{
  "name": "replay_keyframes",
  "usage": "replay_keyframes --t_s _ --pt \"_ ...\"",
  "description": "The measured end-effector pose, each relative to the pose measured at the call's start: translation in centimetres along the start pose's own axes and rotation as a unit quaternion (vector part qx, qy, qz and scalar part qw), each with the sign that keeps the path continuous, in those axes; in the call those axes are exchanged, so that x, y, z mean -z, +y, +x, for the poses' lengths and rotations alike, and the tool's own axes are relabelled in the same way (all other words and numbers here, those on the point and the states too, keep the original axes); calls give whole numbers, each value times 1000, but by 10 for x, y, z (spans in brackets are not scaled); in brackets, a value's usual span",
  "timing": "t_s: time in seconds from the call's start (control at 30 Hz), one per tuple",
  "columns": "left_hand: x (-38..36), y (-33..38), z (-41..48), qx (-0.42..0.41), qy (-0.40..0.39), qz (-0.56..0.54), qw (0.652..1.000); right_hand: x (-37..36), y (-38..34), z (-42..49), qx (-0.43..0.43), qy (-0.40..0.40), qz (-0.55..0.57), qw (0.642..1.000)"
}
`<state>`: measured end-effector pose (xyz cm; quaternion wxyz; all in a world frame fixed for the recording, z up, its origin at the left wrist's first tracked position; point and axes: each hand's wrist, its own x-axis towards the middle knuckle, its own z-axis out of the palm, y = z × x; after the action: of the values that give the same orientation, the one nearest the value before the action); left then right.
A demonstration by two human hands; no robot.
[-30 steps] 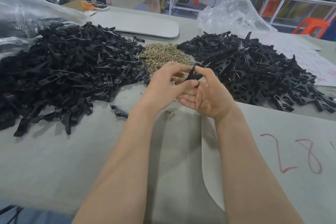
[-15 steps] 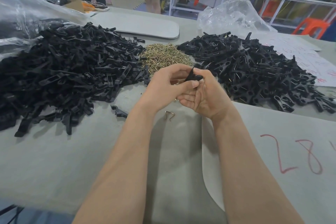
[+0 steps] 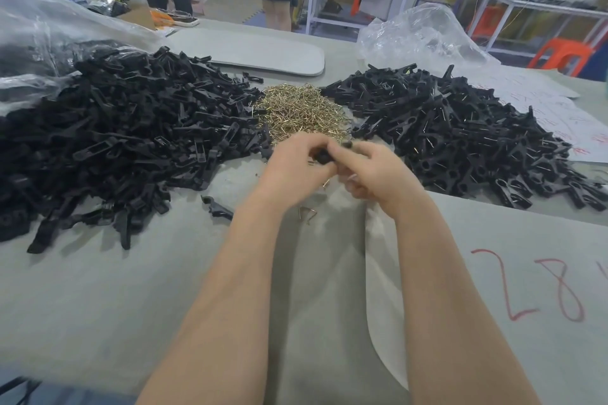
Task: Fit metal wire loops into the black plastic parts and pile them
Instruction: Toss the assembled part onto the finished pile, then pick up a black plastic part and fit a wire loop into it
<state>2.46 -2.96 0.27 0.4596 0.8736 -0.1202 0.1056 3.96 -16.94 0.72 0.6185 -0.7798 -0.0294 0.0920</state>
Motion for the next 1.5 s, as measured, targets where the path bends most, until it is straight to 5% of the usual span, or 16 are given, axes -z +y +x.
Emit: replay_keyframes --t_s 0.1,0.17,0.23,0.3,0.53,0.7,0.83,0.97,1.2,1.33,1.5 --pt "-2 -1 2 10 -17 37 999 11 1 6 87 207 4 974" --pt "5 -2 4 59 97 40 993 18 -3 5 97 305 170 932" --pt "15 -7 5 137 233 55 961 17 -2 0 113 319 124 933" --pt "21 -16 4 201 283 97 933 4 2 -2 135 291 -35 947" --pt "8 -29 6 251 136 211 935 -53 1 -1 151 27 -358 921" --pt "8 -36 5 280 111 228 926 -77 13 1 127 61 -501 854" --pt "8 -35 5 290 136 245 915 -68 12 3 117 94 -430 890" --pt "9 -37 5 277 138 240 920 -45 6 3 98 132 -206 965" --pt "5 -20 9 139 231 -88 959 -26 -1 5 66 142 171 973" --pt "0 -17 11 157 171 -230 945 -28 -5 3 92 153 188 966" --pt "-4 -12 11 185 110 -360 908 -32 -6 2 150 181 72 969"
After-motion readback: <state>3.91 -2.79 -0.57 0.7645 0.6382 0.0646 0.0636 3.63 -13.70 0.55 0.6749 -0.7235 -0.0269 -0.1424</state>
